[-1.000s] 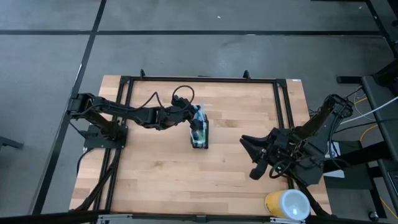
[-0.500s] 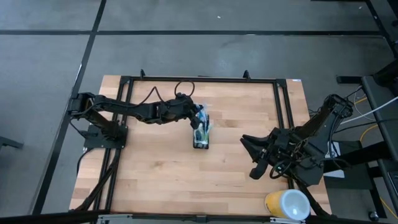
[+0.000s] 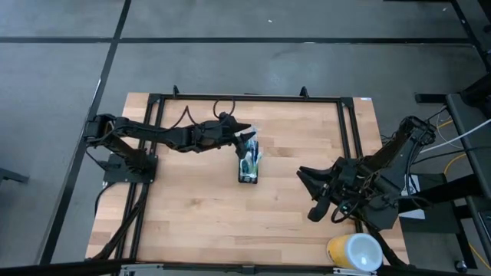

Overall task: Pick & Place toothbrushing station
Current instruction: Return to Home Position

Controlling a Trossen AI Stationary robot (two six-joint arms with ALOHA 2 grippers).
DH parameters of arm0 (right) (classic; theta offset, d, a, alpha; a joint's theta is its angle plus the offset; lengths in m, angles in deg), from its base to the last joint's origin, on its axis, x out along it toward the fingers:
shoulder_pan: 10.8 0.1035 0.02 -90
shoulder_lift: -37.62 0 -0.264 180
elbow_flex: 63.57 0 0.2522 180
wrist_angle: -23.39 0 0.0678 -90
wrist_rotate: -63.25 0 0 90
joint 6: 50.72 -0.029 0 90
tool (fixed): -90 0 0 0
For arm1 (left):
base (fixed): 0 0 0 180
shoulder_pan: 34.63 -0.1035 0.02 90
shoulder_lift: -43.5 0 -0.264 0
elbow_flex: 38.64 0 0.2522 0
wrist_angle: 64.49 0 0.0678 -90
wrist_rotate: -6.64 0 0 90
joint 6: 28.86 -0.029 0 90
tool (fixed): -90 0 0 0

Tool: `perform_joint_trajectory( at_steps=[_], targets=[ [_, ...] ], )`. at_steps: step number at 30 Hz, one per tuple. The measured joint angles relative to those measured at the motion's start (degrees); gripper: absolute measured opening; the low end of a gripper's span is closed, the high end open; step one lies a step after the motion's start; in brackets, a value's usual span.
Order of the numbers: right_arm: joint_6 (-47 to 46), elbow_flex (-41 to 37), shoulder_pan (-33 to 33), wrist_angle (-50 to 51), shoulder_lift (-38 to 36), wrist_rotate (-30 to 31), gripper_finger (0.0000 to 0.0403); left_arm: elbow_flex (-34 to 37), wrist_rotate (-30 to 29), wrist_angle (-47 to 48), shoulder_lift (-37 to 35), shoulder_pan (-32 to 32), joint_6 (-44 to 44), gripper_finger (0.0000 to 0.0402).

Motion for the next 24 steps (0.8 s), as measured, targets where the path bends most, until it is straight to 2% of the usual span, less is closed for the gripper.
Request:
perform_joint_trajectory(
  at_steps=[3, 6, 10, 13, 15, 18, 21, 24],
  targets=[
    [-1.7, 0.0, 2.3, 4.5, -0.5, 2.9, 0.0079, 0.0, 0.1, -0.1, -3.6, 0.0, -2.0, 0.0169],
    [-12.1, 0.0, 5.8, 16.4, -2.7, 3.3, 0.0079, 0.0, 6.5, 0.1, -9.6, -0.2, -9.8, 0.0174],
    [-33.6, 0.0, 8.3, 40.9, -5.8, -3.5, 0.0079, 0.0, 11.5, 7.1, -19.4, -3.3, -14.1, 0.0173],
    [-40.5, 0.0, 7.7, 54.4, -8.5, -11.1, 0.0079, 0.0, 13.6, 13.1, -25.8, -6.0, -14.4, 0.0170],
    [-40.3, -0.4, 7.0, 58.9, -10.5, -12.6, 0.0079, 0.0, 14.5, 15.9, -29.0, -6.6, -15.1, 0.0169],
    [-34.4, -4.0, 7.1, 59.1, -15.3, -11.0, 0.0079, 1.4, 13.9, 17.3, -32.1, -6.3, -17.1, 0.0169],
    [-31.1, -10.6, 8.6, 56.8, -20.9, -8.5, 0.0079, 7.2, 13.0, 10.3, -35.4, -5.3, -17.7, 0.0170],
    [-26.5, -19.1, 10.5, 50.3, -26.4, -7.7, 0.0079, 15.4, 10.2, 2.4, -39.5, -3.9, -17.4, 0.0170]
  ],
)
